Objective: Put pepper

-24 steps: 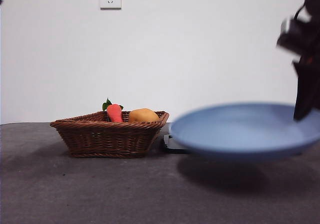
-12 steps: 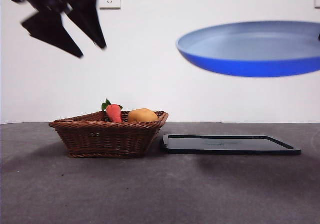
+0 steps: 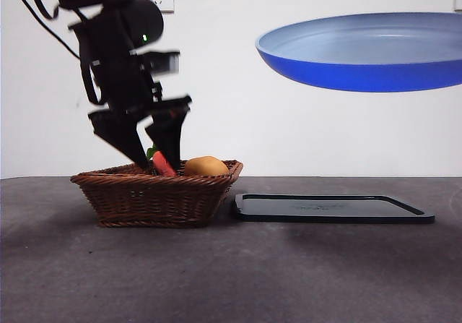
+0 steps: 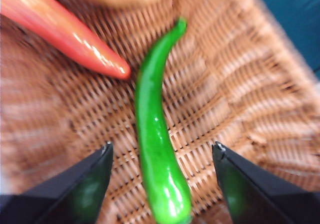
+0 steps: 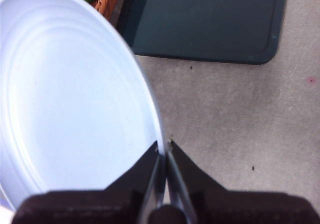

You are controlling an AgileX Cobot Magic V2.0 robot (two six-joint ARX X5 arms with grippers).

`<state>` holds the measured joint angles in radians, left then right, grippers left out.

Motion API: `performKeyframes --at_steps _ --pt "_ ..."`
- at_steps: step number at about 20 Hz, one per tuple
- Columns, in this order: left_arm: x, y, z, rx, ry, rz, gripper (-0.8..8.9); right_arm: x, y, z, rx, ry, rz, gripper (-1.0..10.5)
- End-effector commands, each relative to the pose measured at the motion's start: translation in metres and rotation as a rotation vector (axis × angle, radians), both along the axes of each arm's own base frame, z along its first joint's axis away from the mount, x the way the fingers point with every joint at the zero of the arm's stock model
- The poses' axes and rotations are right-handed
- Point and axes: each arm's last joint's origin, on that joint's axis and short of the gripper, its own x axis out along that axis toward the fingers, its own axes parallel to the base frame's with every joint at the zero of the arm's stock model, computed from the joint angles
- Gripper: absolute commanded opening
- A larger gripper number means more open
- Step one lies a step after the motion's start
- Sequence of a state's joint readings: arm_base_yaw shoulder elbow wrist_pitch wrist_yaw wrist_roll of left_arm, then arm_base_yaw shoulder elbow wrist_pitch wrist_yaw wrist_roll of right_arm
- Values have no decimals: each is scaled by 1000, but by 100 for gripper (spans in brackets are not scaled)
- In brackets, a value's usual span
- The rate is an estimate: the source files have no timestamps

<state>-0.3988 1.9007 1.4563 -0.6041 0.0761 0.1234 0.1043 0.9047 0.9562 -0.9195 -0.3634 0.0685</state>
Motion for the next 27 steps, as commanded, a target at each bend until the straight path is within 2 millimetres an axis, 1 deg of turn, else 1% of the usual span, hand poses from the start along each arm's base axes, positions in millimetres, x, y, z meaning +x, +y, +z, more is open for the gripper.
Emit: performKeyframes --at_steps 1,4,6,7,9,10,14,18,20,27 --pt "8 -9 -15 26 4 -15 348 2 0 4 12 -16 -9 5" --pt "11 -14 -28 40 16 -20 348 2 0 4 12 -16 -9 5" --pt "12 -17 -30 57 7 -18 348 2 0 4 11 -17 -9 5" --pt "11 -18 -30 66 -1 -15 338 2 0 4 11 -17 -9 5" --pt "11 -20 -30 77 -4 -13 268 2 0 5 11 -17 -9 5" --pt "10 -20 -31 79 2 -14 256 2 0 5 11 -17 -9 5" --pt "9 -19 -36 92 31 -11 256 2 0 5 12 -17 -8 5" --pt "9 -19 -36 91 40 -2 255 2 0 5 12 -17 -7 5" --pt "8 -19 -37 88 57 15 214 2 0 4 13 -16 -6 5" --pt "7 -18 -38 71 75 59 118 1 0 4 11 -12 -5 5"
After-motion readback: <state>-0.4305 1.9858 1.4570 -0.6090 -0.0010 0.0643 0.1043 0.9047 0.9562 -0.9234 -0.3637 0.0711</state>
